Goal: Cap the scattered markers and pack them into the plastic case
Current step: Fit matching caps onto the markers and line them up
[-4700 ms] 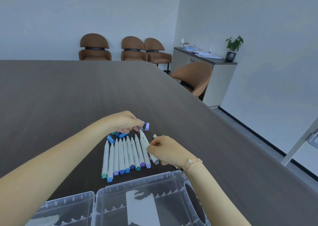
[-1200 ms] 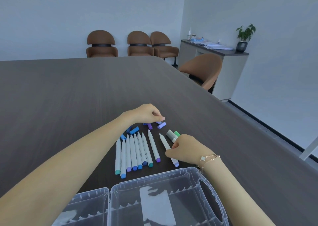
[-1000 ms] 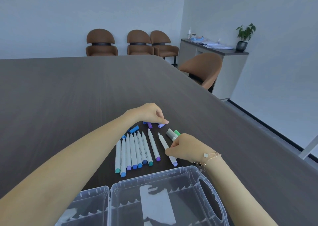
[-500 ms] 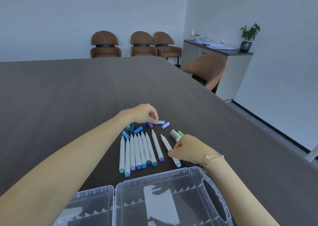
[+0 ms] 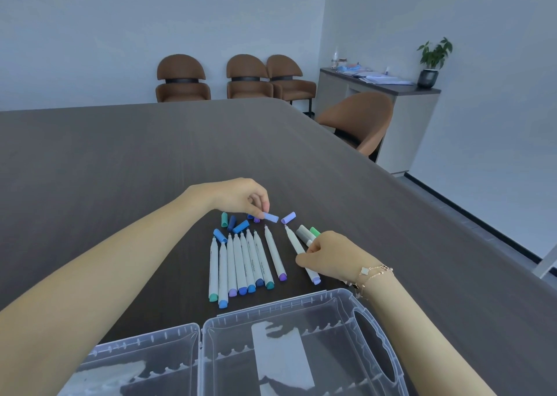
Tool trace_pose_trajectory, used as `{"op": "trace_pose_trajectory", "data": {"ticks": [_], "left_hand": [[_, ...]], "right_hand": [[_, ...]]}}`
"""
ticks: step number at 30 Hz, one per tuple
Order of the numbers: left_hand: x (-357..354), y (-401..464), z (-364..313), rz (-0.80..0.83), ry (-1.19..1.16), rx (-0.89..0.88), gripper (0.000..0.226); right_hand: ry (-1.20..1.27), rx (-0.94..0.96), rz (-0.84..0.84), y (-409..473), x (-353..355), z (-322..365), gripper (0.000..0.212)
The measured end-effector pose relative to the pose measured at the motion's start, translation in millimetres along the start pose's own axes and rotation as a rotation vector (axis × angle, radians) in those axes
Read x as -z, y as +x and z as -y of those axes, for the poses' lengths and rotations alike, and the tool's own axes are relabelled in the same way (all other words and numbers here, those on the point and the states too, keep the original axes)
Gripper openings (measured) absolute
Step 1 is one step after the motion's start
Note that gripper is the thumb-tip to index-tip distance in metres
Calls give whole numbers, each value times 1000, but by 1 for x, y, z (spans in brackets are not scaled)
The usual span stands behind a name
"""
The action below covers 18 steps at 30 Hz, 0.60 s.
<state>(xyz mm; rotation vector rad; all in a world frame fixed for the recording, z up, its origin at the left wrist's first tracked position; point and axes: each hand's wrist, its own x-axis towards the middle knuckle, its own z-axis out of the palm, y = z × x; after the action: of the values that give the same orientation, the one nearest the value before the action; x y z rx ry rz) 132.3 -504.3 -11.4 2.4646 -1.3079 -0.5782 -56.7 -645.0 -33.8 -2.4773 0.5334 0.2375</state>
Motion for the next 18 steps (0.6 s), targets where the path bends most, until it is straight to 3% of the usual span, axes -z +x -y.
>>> {"op": "trace_pose_trajectory", "data": {"ticks": [18], "left_hand": [[2,0,-12,48,65,-53,9]], "right_hand": [[48,33,1,-1,1,-1,32]]}}
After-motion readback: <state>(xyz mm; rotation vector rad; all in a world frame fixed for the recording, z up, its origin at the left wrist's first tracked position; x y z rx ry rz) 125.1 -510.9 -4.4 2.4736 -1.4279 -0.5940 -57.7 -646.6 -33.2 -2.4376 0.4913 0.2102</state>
